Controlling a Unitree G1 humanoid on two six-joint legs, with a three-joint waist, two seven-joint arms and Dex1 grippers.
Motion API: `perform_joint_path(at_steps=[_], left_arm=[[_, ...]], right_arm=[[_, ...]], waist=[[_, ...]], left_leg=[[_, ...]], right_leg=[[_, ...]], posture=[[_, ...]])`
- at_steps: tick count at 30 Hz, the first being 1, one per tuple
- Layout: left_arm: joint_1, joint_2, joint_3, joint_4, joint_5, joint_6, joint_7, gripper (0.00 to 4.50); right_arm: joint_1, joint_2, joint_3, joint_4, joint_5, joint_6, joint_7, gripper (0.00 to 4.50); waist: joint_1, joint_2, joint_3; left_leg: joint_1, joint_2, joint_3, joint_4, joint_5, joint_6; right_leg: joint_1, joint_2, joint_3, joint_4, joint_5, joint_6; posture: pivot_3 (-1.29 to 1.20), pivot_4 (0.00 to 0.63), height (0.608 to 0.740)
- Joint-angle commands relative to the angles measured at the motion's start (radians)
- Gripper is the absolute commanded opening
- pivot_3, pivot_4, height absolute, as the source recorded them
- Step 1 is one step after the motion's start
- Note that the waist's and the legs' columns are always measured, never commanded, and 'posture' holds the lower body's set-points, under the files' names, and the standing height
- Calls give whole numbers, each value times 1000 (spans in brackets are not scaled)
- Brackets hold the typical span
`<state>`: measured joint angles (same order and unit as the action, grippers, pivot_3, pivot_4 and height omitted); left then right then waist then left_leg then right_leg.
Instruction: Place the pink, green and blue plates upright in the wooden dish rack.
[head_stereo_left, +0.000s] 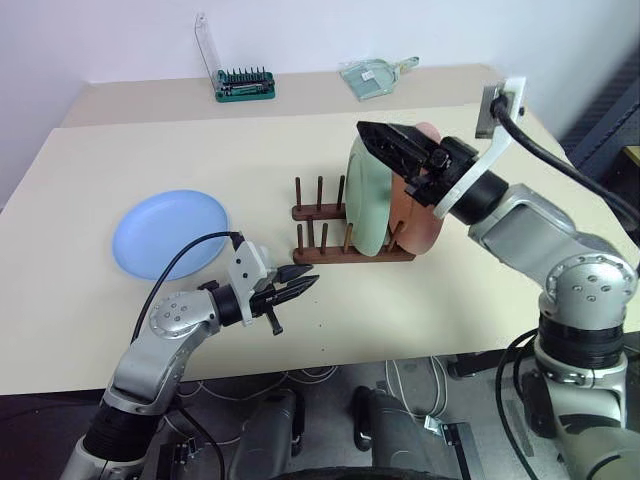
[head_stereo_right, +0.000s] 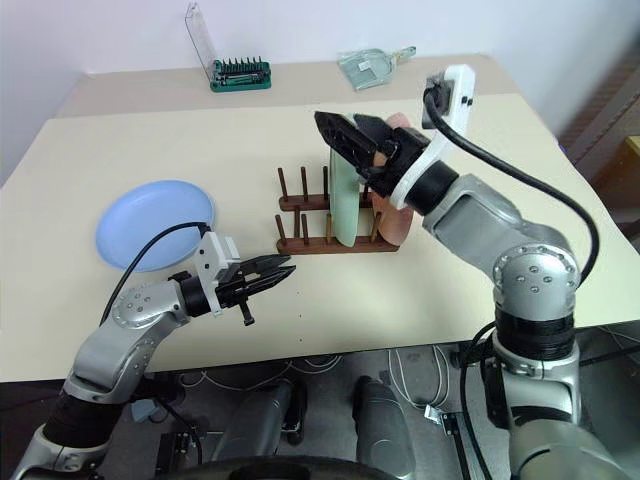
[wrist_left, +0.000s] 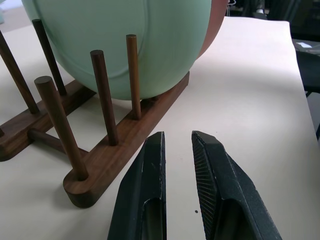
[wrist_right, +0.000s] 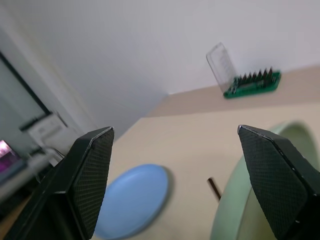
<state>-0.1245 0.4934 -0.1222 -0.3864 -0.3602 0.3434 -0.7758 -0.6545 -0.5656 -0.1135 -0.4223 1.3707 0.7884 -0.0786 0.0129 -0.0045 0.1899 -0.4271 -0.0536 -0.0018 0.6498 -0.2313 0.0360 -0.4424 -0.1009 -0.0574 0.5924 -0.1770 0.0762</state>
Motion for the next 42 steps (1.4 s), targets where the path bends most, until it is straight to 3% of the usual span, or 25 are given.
perform_joint_path(at_steps=[1,4,7,12,13,16,20,25,32,37,41,42], left_arm=[[2,3,36,-29,-15,-16,8,848],[21,0,94,-33,-44,-7,29,848],[-1,-33,200,-11,-66,28,145,1645],[-83,-73,408,59,-24,103,431,4244],[-105,-68,460,79,-7,144,507,4419],[-169,-73,616,105,-24,298,707,4419],[-191,-36,719,109,-24,514,825,4419],[-177,-22,750,105,-53,716,836,4419],[-156,-54,739,142,-76,815,804,4419],[-183,-97,756,177,-56,812,840,2260],[-212,-115,756,188,-50,778,854,124],[-221,-121,753,184,-53,766,854,55]], right_arm=[[-37,-38,-12,-41,-56,4,80,4006],[-15,-179,33,-62,-275,-38,278,4006],[-16,-240,80,-58,-408,-107,457,4072],[-53,-216,151,-15,-556,-188,630,4072],[-64,-203,166,-3,-580,-203,658,4072],[-92,-163,196,27,-638,-237,725,4072],[-118,-109,222,61,-685,-268,801,4072],[-124,-55,234,77,-726,-281,858,4072],[-109,-26,219,48,-740,-261,886,4072],[-95,-29,211,17,-740,-233,875,4072],[-94,-28,211,8,-748,-220,864,4072],[-96,-28,212,7,-753,-218,861,4072]], waist=[[0,0,0],[2,0,0],[0,0,0],[-1,-2,1],[-1,-2,1],[0,-4,2],[1,-6,3],[3,-9,4],[0,-9,3],[2,-9,3],[1,-10,3],[1,-10,3]], left_leg=[[0,0,0,0,0,0],[0,0,0,0,0,0],[-1,0,0,0,0,0],[0,1,0,0,0,0],[0,1,-1,1,0,0],[0,1,0,1,0,0],[0,0,0,1,0,0],[0,-1,-1,2,0,-1],[0,-1,-1,1,-1,-4],[0,-1,-1,1,-1,-6],[1,-1,-1,1,-1,-6],[1,-1,-1,1,-1,-6]], right_leg=[[0,0,0,0,0,0],[0,0,0,0,-2,3],[0,0,-1,-3,-2,3],[1,1,-1,-1,-1,4],[1,2,-1,-1,-1,4],[0,3,-1,1,1,7],[1,3,-1,1,2,7],[1,3,-2,1,4,5],[0,2,0,1,4,5],[-1,1,0,1,4,4],[0,0,0,1,4,4],[0,0,0,1,4,4]], posture=[[0,150,740],[0,150,740],[0,150,740],[0,150,740],[0,150,740],[0,150,740],[0,150,740],[0,150,740],[0,150,740],[0,150,740],[0,150,740],[0,150,740]])
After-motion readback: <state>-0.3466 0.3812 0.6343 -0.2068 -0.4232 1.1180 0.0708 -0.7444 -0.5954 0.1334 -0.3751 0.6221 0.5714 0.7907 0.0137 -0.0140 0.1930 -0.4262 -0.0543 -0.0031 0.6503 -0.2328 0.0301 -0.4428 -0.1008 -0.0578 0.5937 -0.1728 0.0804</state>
